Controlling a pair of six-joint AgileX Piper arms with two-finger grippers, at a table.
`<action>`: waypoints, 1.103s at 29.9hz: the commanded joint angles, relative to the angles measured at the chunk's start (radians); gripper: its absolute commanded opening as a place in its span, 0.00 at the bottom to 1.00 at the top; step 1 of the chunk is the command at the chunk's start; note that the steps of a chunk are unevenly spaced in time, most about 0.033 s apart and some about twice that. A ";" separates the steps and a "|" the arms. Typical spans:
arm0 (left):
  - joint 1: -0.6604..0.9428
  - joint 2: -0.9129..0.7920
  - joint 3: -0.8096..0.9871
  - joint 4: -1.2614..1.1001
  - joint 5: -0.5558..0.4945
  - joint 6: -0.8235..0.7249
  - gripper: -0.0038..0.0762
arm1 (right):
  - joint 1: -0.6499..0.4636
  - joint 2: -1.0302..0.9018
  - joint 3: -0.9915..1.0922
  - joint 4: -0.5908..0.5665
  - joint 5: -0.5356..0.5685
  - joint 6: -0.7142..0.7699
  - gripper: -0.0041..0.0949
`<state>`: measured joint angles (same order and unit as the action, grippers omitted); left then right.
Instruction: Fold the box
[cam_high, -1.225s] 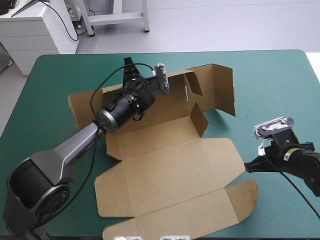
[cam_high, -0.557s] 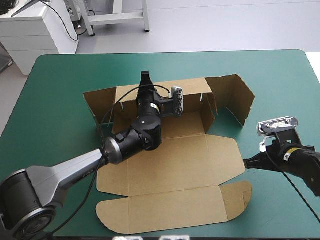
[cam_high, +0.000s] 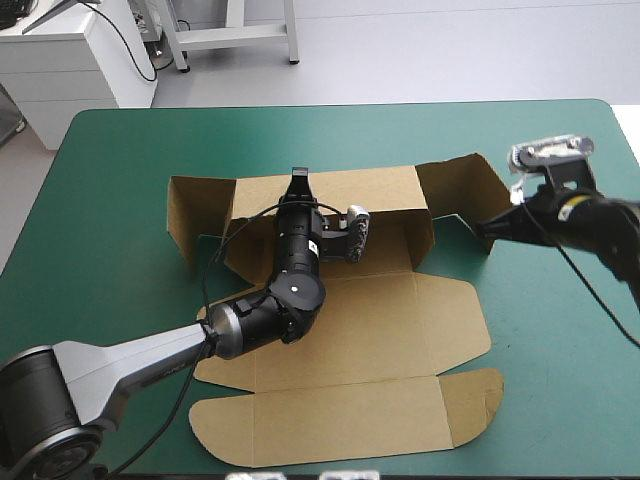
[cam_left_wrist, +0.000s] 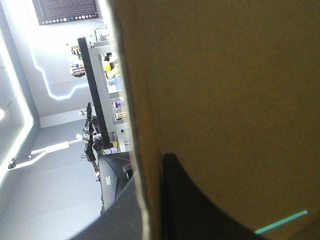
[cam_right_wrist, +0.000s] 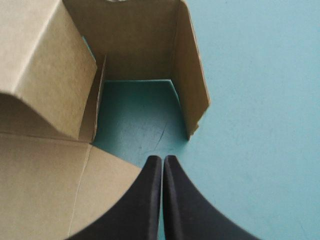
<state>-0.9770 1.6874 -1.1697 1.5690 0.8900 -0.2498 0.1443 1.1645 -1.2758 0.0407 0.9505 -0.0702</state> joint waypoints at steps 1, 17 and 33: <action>-0.008 -0.038 -0.014 0.042 0.022 0.004 0.04 | -0.006 0.133 -0.232 -0.004 0.026 -0.015 0.04; -0.008 -0.038 -0.014 0.042 0.006 0.004 0.04 | -0.006 0.749 -0.952 0.027 0.218 -0.023 0.04; -0.008 -0.038 -0.014 0.034 0.005 0.004 0.04 | -0.006 0.791 -0.920 0.155 0.296 -0.005 0.04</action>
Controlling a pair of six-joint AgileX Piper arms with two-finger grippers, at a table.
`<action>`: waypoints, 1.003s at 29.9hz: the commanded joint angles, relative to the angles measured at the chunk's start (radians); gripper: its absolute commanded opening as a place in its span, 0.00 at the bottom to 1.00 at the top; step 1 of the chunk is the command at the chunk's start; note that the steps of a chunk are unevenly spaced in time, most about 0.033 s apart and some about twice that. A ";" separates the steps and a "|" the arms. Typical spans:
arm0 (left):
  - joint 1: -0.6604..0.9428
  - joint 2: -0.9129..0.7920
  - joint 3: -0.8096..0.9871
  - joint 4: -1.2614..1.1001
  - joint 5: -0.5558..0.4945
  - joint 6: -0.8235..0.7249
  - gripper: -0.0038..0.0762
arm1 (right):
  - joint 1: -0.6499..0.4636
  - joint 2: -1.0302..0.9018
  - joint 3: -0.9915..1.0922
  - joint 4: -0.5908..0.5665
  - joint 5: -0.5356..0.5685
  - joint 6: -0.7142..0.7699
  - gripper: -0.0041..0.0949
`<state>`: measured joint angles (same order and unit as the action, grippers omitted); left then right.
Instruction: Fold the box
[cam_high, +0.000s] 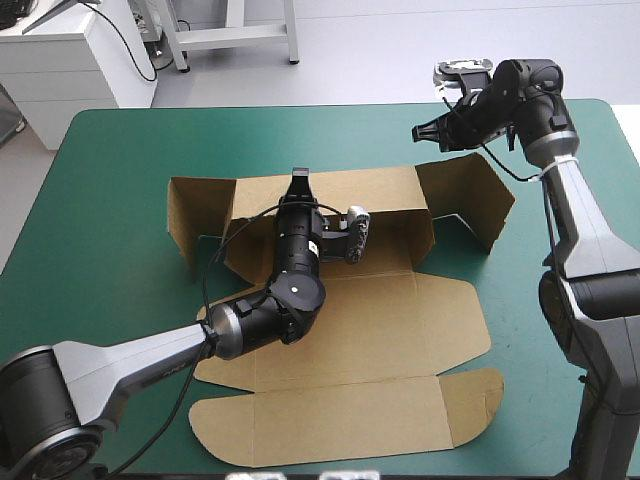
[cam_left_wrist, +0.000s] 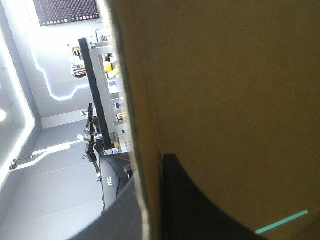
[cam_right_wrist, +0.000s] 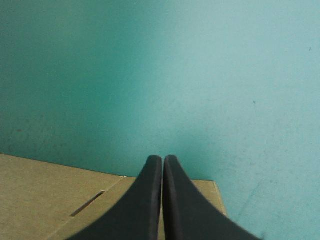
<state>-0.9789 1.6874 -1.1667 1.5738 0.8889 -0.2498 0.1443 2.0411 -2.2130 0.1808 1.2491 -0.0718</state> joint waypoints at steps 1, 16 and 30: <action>-0.006 -0.038 -0.017 0.029 0.006 0.004 0.04 | -0.006 -0.091 0.036 0.016 -0.003 -0.003 0.04; -0.006 -0.038 -0.017 0.045 0.009 0.004 0.04 | -0.011 -0.299 0.342 -0.009 -0.003 -0.066 0.04; -0.006 -0.038 -0.028 0.077 -0.003 0.003 0.04 | -0.117 -0.345 0.472 0.145 -0.004 -0.140 0.04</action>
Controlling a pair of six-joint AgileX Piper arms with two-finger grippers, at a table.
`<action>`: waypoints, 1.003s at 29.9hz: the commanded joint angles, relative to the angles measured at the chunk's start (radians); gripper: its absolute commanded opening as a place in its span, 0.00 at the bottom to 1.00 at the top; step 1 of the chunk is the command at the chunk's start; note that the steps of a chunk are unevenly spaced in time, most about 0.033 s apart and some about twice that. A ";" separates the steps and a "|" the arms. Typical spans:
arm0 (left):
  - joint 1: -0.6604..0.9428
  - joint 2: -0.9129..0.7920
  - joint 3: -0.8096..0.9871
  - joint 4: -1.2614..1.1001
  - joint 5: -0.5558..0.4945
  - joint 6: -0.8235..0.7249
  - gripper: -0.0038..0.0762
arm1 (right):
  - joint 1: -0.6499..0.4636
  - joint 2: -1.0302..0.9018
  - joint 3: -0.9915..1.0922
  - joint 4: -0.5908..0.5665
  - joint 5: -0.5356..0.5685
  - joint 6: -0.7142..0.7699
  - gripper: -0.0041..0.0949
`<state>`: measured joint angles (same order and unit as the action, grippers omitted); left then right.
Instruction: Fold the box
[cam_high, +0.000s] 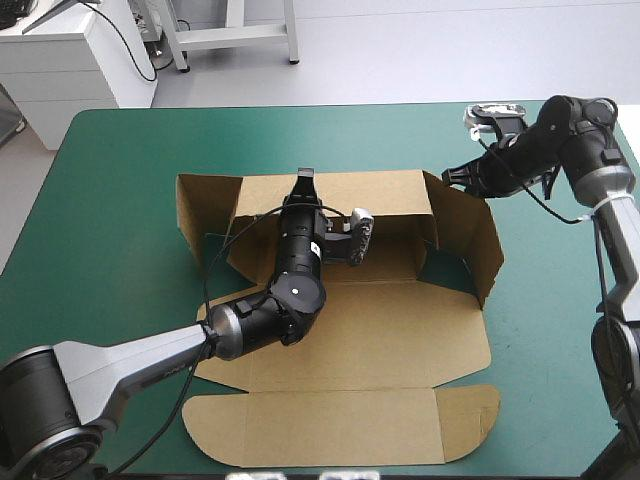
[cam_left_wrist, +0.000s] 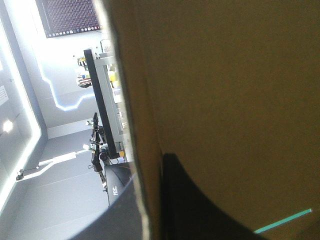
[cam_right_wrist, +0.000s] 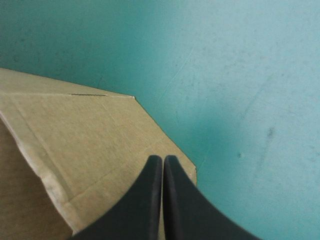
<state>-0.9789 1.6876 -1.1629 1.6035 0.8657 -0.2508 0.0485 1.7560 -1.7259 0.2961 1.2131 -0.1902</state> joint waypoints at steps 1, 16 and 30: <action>-0.006 -0.038 -0.040 0.042 0.017 0.004 0.04 | -0.028 -0.060 -0.015 0.032 0.032 -0.028 0.04; 0.034 -0.036 -0.099 0.035 -0.024 0.005 0.04 | -0.030 -0.060 -0.015 0.054 -0.039 -0.028 0.04; 0.034 -0.009 -0.099 0.015 -0.024 0.003 0.04 | -0.030 -0.101 0.054 0.079 -0.077 -0.049 0.04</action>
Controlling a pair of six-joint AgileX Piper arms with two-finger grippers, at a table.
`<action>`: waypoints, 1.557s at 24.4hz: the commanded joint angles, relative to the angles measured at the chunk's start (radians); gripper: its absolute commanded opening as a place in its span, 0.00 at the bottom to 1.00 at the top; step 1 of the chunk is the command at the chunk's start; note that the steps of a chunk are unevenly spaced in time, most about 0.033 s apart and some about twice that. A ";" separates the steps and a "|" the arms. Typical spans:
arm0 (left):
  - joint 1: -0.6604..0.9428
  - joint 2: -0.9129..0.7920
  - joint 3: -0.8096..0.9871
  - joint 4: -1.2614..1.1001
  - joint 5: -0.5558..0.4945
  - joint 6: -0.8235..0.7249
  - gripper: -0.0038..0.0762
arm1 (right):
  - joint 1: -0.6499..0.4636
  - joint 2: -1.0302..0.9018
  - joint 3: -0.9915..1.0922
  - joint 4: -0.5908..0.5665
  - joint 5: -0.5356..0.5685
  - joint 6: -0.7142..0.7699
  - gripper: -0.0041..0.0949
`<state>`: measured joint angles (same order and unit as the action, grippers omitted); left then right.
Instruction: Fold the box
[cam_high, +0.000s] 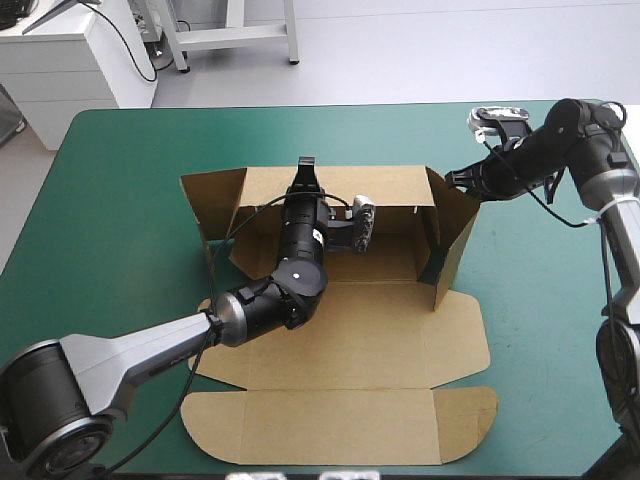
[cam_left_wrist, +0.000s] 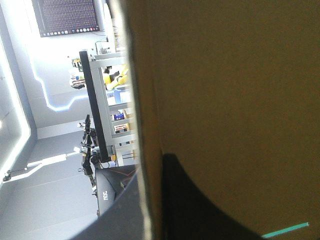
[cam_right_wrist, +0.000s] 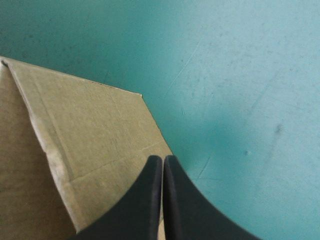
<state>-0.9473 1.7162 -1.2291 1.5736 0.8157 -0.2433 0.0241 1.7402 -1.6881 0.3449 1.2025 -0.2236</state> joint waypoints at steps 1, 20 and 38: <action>0.002 -0.037 -0.032 0.037 0.026 -0.004 0.04 | -0.006 -0.104 0.051 0.038 -0.089 -0.024 0.04; 0.002 -0.037 -0.032 0.008 0.026 0.007 0.04 | -0.006 -0.382 0.645 0.359 -0.558 -0.746 0.15; 0.002 -0.037 -0.032 0.008 0.024 0.007 0.04 | -0.002 -0.341 0.645 0.457 -0.424 -0.912 0.75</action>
<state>-0.9443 1.7194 -1.2321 1.5509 0.8227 -0.2411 0.0241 1.4055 -1.0172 0.7354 0.7736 -1.1206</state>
